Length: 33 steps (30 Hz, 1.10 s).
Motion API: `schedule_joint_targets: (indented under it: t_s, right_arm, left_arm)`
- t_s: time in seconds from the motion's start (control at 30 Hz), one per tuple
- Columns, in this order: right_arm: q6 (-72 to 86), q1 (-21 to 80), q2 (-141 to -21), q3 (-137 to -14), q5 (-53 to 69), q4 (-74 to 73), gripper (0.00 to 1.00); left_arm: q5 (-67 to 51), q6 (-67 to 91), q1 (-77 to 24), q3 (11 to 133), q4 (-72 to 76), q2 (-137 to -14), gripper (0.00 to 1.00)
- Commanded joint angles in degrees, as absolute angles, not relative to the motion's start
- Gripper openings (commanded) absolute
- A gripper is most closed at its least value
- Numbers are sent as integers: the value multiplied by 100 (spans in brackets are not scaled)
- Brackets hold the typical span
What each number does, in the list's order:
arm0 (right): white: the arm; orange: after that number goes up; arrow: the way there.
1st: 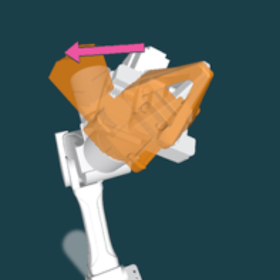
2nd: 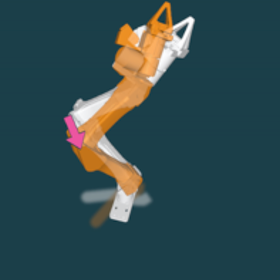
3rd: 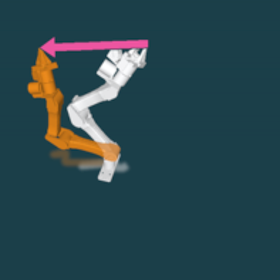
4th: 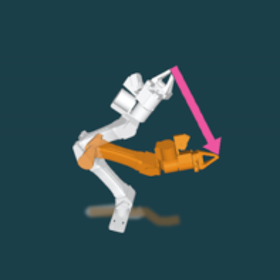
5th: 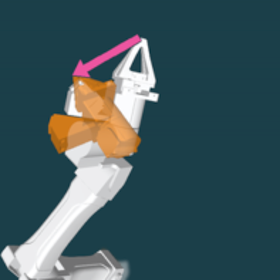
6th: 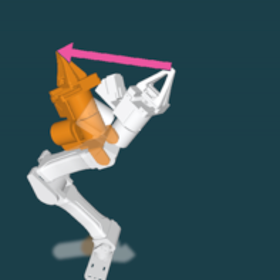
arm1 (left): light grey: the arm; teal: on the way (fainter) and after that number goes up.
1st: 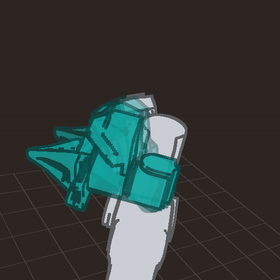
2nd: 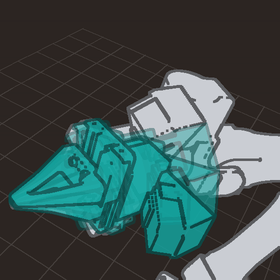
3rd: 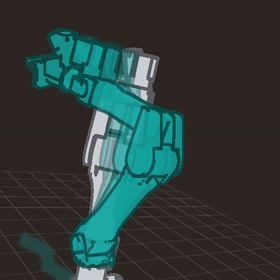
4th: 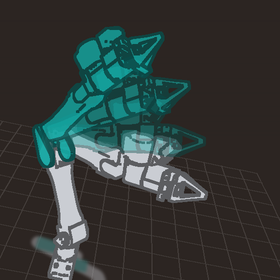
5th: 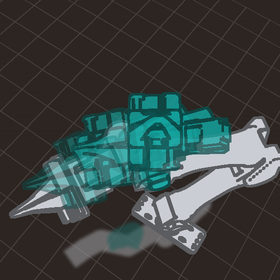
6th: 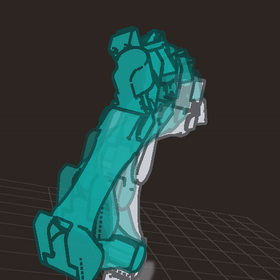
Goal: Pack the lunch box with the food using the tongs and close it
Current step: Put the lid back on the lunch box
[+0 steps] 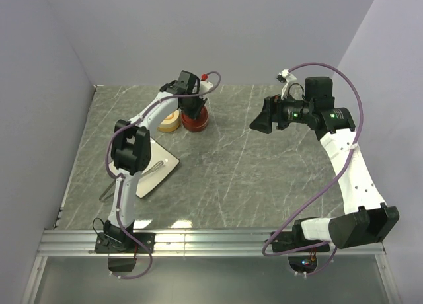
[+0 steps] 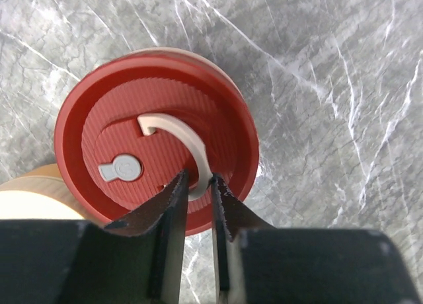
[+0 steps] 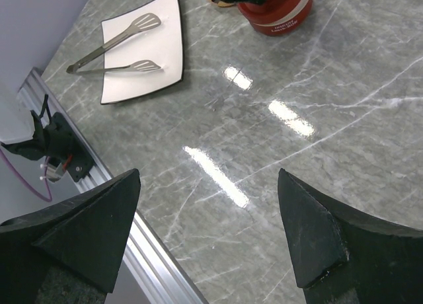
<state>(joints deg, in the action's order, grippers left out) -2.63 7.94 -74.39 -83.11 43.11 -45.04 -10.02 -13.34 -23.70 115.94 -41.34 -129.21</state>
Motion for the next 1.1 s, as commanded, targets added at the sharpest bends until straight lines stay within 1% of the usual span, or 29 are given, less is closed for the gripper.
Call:
schedule_joint_targets:
  t_s: [0.0,0.33,0.57,0.63,0.77,1.07]
  right_arm:
    - [-281,747,-7251,-8288,4386,-4351,91]
    - [-272,747,-7260,-8306,4412,-4359,91]
    - [-272,747,-7286,-8297,4430,-4333,90]
    - [-255,738,-7286,-8297,4456,-4333,90]
    - [-246,738,-7286,-8288,4465,-4324,90]
    - [-246,747,-7190,-8174,4447,-4272,90]
  left_arm:
    - [-1239,-1063,-2233,11470,-4140,-12621,22]
    - [-1872,-932,-2004,11803,-4500,-12946,16]
    - [-2100,-861,-1872,11637,-4272,-12806,2]
    - [-2232,-835,-1855,11611,-4210,-12683,0]
    - [-2355,-756,-1819,11724,-4210,-12586,0]
    - [-2119,-554,-1810,12305,-4500,-12709,0]
